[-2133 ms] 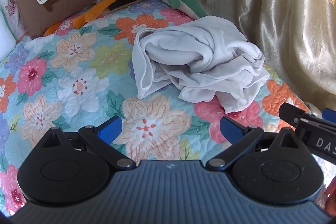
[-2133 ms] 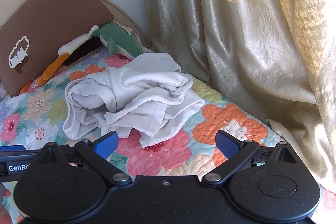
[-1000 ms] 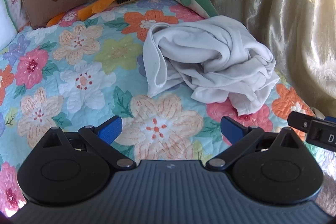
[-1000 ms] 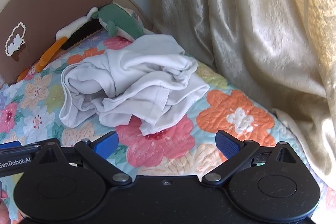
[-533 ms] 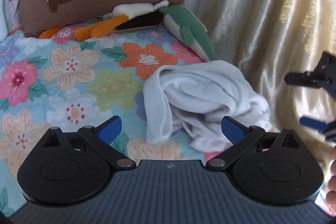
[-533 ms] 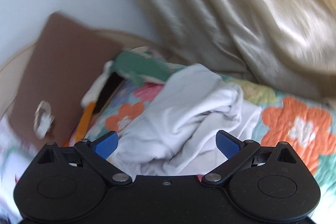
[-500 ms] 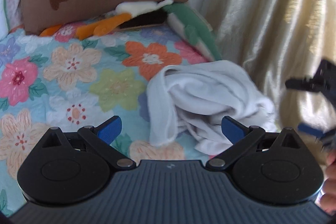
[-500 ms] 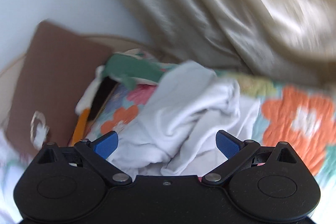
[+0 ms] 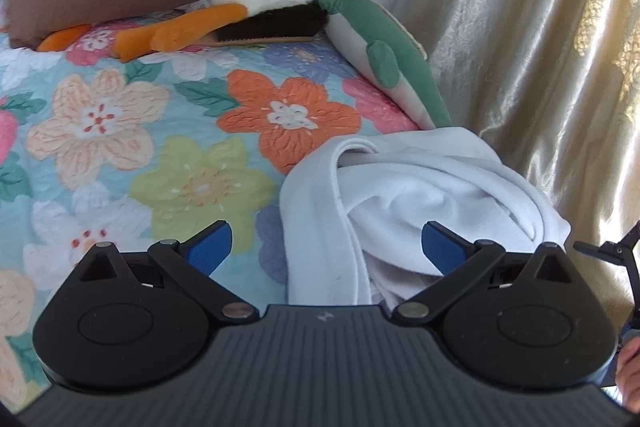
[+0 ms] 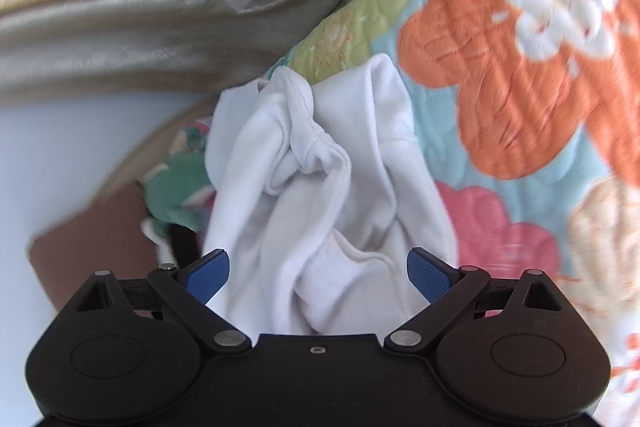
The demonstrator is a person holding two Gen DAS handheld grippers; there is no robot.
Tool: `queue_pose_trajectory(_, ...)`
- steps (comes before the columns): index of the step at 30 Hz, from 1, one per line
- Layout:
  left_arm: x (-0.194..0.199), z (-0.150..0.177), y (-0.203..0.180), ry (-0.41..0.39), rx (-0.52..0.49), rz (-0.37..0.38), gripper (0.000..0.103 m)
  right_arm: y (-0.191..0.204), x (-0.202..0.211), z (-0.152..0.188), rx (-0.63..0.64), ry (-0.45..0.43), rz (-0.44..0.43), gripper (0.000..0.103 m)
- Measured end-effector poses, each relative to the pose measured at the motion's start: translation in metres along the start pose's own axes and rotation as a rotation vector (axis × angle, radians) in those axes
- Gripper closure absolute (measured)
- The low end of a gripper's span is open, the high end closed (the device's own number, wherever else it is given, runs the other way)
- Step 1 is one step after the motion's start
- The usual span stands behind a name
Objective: Fold clothes
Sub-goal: 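Grasp an edge of the white cloth with the left gripper while the right gripper grasps another edge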
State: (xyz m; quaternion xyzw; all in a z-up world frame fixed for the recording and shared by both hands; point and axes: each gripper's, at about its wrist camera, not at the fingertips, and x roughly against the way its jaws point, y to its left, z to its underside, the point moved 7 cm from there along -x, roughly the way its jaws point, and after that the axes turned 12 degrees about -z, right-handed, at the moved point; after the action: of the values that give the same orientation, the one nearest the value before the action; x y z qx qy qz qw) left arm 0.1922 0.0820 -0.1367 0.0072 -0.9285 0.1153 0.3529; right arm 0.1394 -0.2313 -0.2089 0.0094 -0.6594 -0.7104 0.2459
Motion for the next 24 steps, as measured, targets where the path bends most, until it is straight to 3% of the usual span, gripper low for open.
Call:
queue_pose_trajectory(2, -0.004, -0.003, -0.005, -0.022, -0.004, 0.037, 0.000, -0.002, -0.008, -0.003, -0.046, -0.011, -0.075, 0.000)
queue_pose_trajectory(3, -0.009, -0.004, -0.008, -0.027, -0.025, 0.049, 0.000, -0.003, -0.013, -0.003, -0.043, -0.006, -0.064, 0.000)
queue_pose_trajectory(7, -0.044, 0.001, -0.014, 0.018, -0.128, -0.025, 0.000, 0.006, -0.041, -0.002, 0.021, 0.049, -0.032, 0.000)
queue_pose_trajectory(13, -0.075, 0.007, -0.015, 0.130, -0.036, 0.038, 0.000, 0.020, -0.086, 0.003, 0.285, 0.115, 0.064, 0.001)
queue_pose_trajectory(14, -0.078, 0.008, -0.015, 0.144, -0.026, 0.037, 0.000, 0.026, -0.091, 0.010, 0.364, 0.134, 0.084, 0.010)
queue_pose_trajectory(15, -0.080, 0.010, -0.013, 0.152, -0.013, 0.028, 0.006, 0.032, -0.095, 0.017, 0.442, 0.153, 0.102, 0.017)
queue_pose_trajectory(17, -0.076, 0.010, -0.015, 0.144, -0.017, 0.041, 0.038, 0.043, -0.100, 0.031, 0.575, 0.198, 0.104, 0.051)
queue_pose_trajectory(18, -0.071, 0.010, -0.018, 0.133, -0.040, 0.045, 0.055, 0.047, -0.101, 0.036, 0.605, 0.209, 0.086, 0.054)
queue_pose_trajectory(19, -0.067, 0.009, -0.020, 0.122, -0.068, 0.030, 0.064, 0.051, -0.101, 0.041, 0.632, 0.220, 0.074, 0.061)
queue_pose_trajectory(21, -0.060, 0.007, -0.023, 0.113, -0.111, 0.010, 0.073, 0.059, -0.101, 0.051, 0.694, 0.245, 0.055, 0.064)
queue_pose_trajectory(24, -0.045, 0.003, -0.015, 0.084, -0.080, 0.004, 0.076, 0.072, -0.101, 0.069, 0.738, 0.322, -0.013, 0.067)
